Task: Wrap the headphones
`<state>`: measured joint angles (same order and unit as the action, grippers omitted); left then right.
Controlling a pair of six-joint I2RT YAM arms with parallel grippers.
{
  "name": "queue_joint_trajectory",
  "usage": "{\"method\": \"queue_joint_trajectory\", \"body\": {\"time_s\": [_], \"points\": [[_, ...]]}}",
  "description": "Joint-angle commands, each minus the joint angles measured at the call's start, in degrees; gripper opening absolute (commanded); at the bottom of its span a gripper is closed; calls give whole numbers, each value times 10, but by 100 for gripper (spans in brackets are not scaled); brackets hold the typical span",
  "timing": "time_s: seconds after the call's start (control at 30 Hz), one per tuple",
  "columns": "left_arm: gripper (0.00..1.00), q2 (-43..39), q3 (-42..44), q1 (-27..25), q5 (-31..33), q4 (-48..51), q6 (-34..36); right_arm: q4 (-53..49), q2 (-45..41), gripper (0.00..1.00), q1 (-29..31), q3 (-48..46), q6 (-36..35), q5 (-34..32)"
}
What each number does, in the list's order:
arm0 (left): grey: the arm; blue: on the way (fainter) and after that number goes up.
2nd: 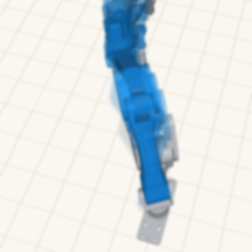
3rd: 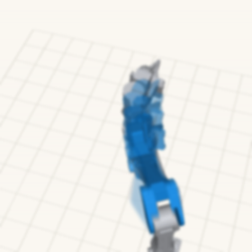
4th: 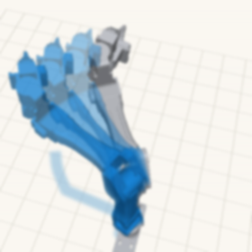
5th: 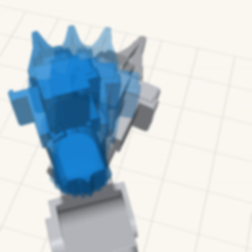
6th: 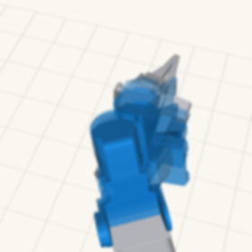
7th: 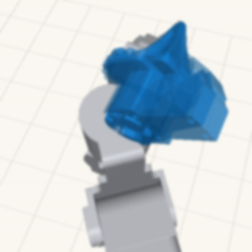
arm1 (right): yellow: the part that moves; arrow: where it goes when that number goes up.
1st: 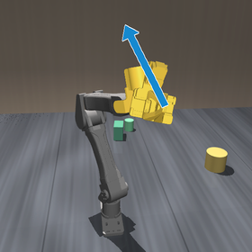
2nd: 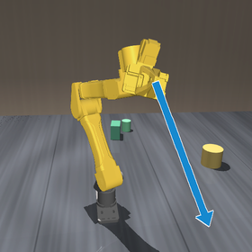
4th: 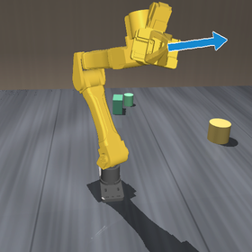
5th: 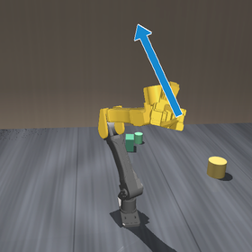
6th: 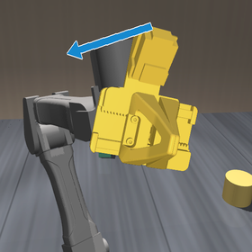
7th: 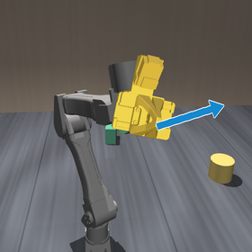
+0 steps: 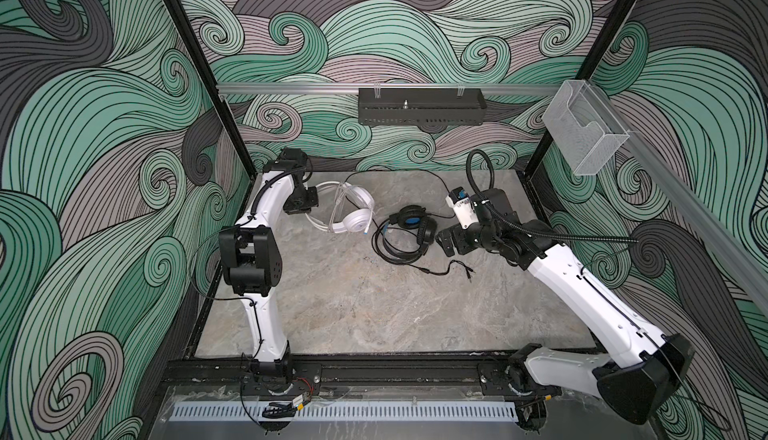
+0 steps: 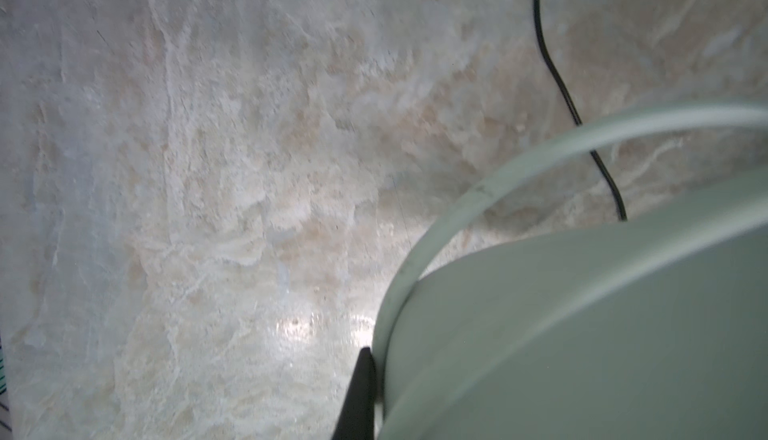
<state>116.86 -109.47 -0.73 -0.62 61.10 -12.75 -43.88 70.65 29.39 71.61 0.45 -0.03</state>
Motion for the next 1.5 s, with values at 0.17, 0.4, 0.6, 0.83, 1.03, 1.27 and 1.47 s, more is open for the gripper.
{"method": "queue_joint_trajectory", "body": {"time_s": [0.17,0.4,0.6,0.83,1.03,1.27,1.47], "points": [[0,82,-118,60,-29,17,1,-14,-8,100,2,3,6,1],[0,119,-135,97,-27,11,29,-14,-2,100,2,7,5,5],[0,143,-139,110,-14,8,34,-14,-1,100,2,14,3,6],[0,157,-130,113,-28,-5,37,-12,3,100,2,16,6,5],[0,167,-109,116,-31,-11,36,-7,12,100,2,26,5,6],[7,163,-71,125,-23,-27,30,-6,16,100,2,29,3,5],[9,161,-59,126,-20,-21,41,-6,20,100,2,31,2,4]]}}
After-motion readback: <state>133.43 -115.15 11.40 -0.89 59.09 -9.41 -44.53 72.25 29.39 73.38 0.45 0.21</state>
